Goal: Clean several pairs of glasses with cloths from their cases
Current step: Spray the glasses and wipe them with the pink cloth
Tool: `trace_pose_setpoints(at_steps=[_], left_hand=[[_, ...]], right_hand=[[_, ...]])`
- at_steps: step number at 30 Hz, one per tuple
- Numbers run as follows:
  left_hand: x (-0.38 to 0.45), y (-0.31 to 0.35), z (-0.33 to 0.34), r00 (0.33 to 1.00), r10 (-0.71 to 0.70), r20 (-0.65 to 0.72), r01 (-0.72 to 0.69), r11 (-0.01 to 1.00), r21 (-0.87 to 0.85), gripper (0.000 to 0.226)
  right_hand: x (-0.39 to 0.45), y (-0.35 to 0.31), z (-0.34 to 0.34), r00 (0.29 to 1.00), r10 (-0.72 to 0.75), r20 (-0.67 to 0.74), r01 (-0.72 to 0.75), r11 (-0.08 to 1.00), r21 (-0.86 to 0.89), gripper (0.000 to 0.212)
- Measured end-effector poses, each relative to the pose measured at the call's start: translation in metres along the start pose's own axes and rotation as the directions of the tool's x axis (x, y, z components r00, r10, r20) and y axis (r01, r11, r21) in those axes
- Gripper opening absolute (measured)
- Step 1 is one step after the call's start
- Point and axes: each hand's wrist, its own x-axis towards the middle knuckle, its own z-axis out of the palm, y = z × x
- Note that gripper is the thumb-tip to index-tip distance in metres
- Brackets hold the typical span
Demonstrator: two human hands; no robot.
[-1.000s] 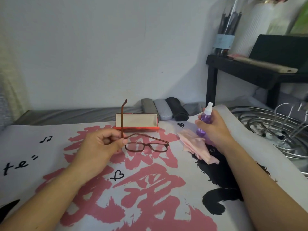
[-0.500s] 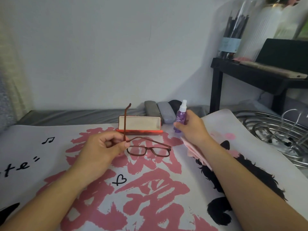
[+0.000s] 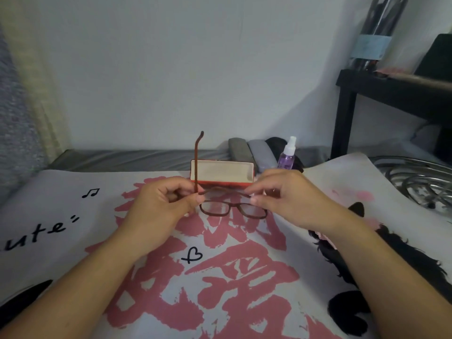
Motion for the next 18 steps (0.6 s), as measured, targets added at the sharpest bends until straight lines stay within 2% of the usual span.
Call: trace_pose_setpoints(at_steps=[5, 7, 11, 13, 16, 18], left_hand=[[0.003, 0.0, -0.002, 0.999, 0.042, -0.004, -0.042, 0.999, -0.001, 0.019], [0.004, -0.002, -0.003, 0.999, 0.041, -0.022, -0.04, 0.999, 0.015, 0.021], [0.006, -0.004, -0.009, 0.992, 0.076, -0.103, -0.075, 0.997, 0.014, 0.021], [0.006, -0.004, -0.01, 0.983, 0.122, -0.139, -0.119, 0.993, 0.025, 0.017], [0.006, -0.003, -0.012, 0.976, 0.158, -0.149, -0.154, 0.987, 0.037, 0.021], [0.006, -0.004, -0.013, 0.974, 0.179, -0.138, -0.172, 0.983, 0.06, 0.024]], right_hand=[[-0.003, 0.0, 0.003, 0.997, 0.035, -0.066, -0.027, 0.993, 0.113, 0.006], [-0.003, -0.001, 0.0, 0.995, 0.062, -0.076, -0.05, 0.988, 0.145, 0.009], [-0.008, 0.003, -0.012, 0.988, 0.152, 0.005, -0.146, 0.944, 0.295, 0.014], [-0.01, 0.004, -0.016, 0.99, 0.127, 0.064, -0.142, 0.927, 0.347, 0.012], [-0.011, 0.008, -0.019, 0.982, 0.056, 0.18, -0.113, 0.939, 0.324, 0.017], [-0.009, 0.015, -0.02, 0.973, 0.115, 0.203, -0.17, 0.944, 0.284, 0.024]])
